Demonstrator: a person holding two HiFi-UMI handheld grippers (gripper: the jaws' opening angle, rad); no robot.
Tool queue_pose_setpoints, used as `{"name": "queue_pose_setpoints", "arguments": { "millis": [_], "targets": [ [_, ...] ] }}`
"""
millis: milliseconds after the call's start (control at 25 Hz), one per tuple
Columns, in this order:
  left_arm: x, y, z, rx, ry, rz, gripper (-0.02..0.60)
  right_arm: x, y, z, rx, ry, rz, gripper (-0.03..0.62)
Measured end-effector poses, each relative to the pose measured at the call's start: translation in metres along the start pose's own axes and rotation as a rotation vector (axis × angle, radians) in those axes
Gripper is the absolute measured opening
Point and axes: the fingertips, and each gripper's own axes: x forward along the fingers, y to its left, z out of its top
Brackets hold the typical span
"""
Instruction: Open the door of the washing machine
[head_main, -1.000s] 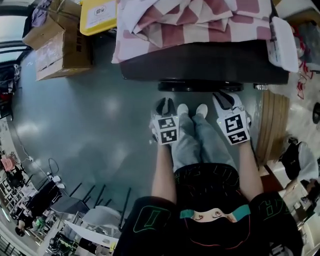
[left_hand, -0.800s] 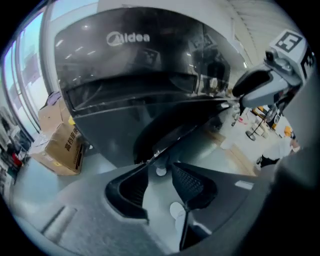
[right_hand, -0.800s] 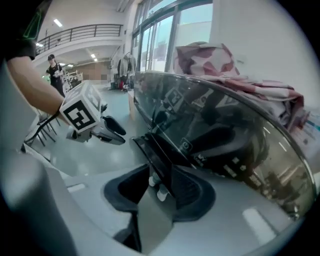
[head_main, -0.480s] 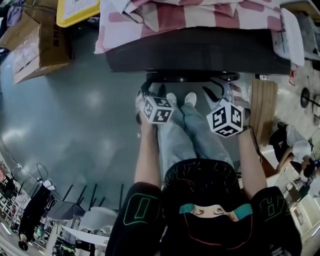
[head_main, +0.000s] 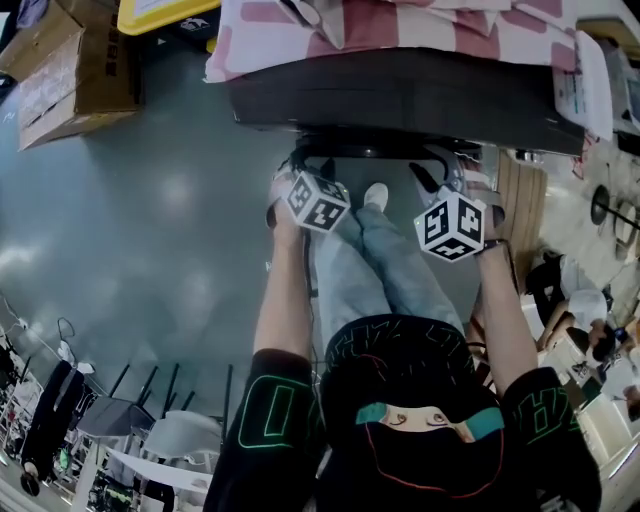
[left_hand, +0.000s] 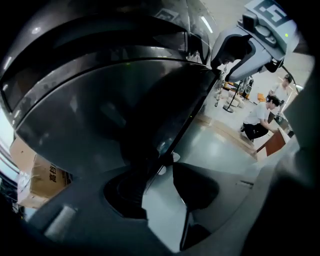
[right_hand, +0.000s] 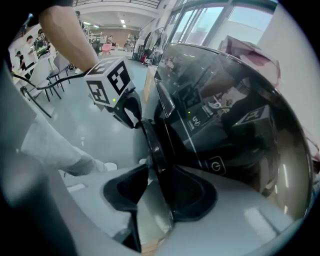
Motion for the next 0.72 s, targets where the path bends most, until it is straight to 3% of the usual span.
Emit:
{"name": "queue_pose_setpoints", "arguments": {
  "millis": [80, 240, 560, 720],
  "targets": [
    [-0.001, -0.003, -0.004, 0.016, 0.019, -0.022, 0.164, 0.000, 0.003, 0.000, -0.023, 0.015, 0.015, 0.123],
    [-0.007, -0.012, -0.016, 0.005, 0.040, -0.028, 0.161, -0.001, 0.014, 0.002, -0.075, 0.046, 0.059, 0.123],
    [-0.022, -0.050, -0.041, -0.108, 0.054, -0.018, 0.160, -0.007, 0.040, -0.008, -0.144, 0.033, 0.168, 0.147],
    [-0.029, -0.078, -0.057, -0.183, 0.072, 0.025, 0.161, -0.016, 0.058, -0.017, -0.213, 0.015, 0.213, 0.147]
  ]
}}
